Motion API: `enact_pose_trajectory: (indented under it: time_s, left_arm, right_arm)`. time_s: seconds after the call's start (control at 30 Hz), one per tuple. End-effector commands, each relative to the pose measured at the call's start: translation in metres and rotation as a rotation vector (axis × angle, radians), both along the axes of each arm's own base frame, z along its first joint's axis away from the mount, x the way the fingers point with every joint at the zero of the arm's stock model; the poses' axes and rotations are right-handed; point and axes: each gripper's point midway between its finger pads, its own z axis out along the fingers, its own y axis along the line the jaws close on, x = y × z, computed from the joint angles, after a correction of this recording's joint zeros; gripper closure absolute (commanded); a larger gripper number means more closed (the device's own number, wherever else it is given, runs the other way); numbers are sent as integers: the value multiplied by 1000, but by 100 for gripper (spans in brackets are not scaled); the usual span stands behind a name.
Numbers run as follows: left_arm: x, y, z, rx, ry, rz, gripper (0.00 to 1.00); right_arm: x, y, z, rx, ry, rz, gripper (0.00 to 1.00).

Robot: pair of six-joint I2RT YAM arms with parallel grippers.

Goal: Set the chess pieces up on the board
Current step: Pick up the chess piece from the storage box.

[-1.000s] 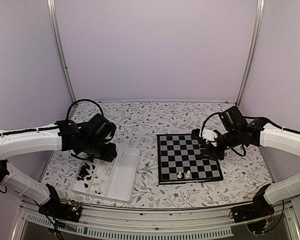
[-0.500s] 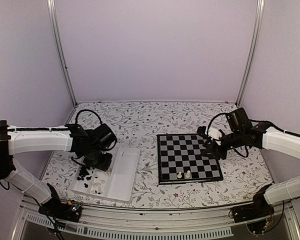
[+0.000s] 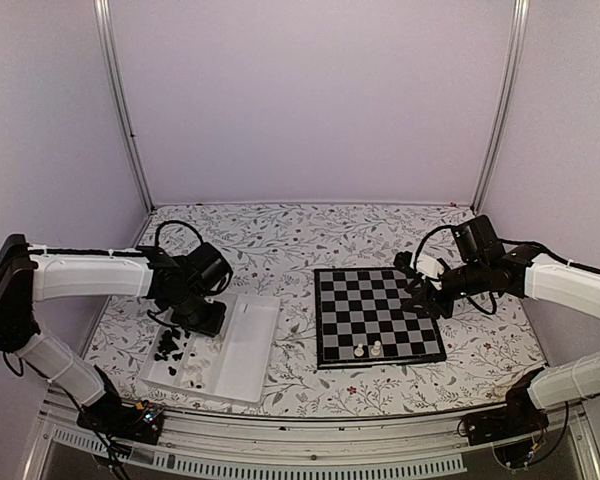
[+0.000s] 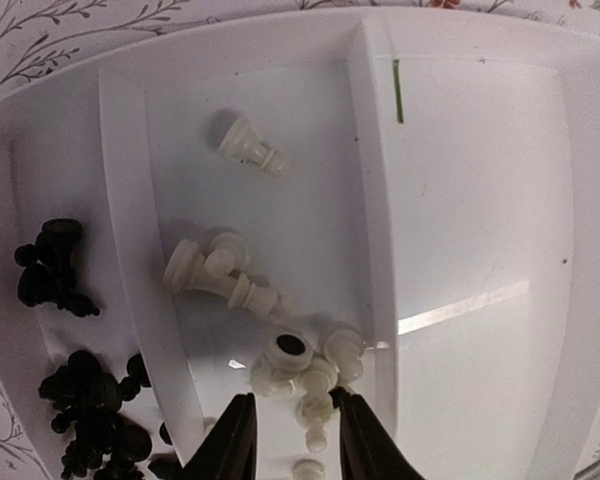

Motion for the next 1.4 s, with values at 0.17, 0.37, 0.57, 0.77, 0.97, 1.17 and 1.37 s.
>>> enact_pose_trajectory:
  time_s: [0.17,0.37,0.57,0.77,0.97,1.17,1.37]
  left_arm:
    - [0,-1,-16,-8,49,-25,73]
    - [-6,1,-24,-3,79,-26,75]
    - [-7,1,-25,-3,85,-30,83]
    - [1,6,7,31,39,-31,89]
    - [9,2,68,9,-59,-75,89]
    - [-9,-77,100,-180,-117,-312,90]
    - [-39,-159,91,-236,-71,-533,90]
  right_arm:
    - [-1,0,-3,16,14,-2,55]
    - [-1,1,-4,14,17,0,55]
    - [-1,1,-4,13,16,1,55]
    - [-1,0,-4,10,14,-1,55]
    - [0,0,-4,10,11,-1,55]
    - [3,-2,-7,-5,5,-14,55]
    - [7,-6,-10,-26,-8,-32,56]
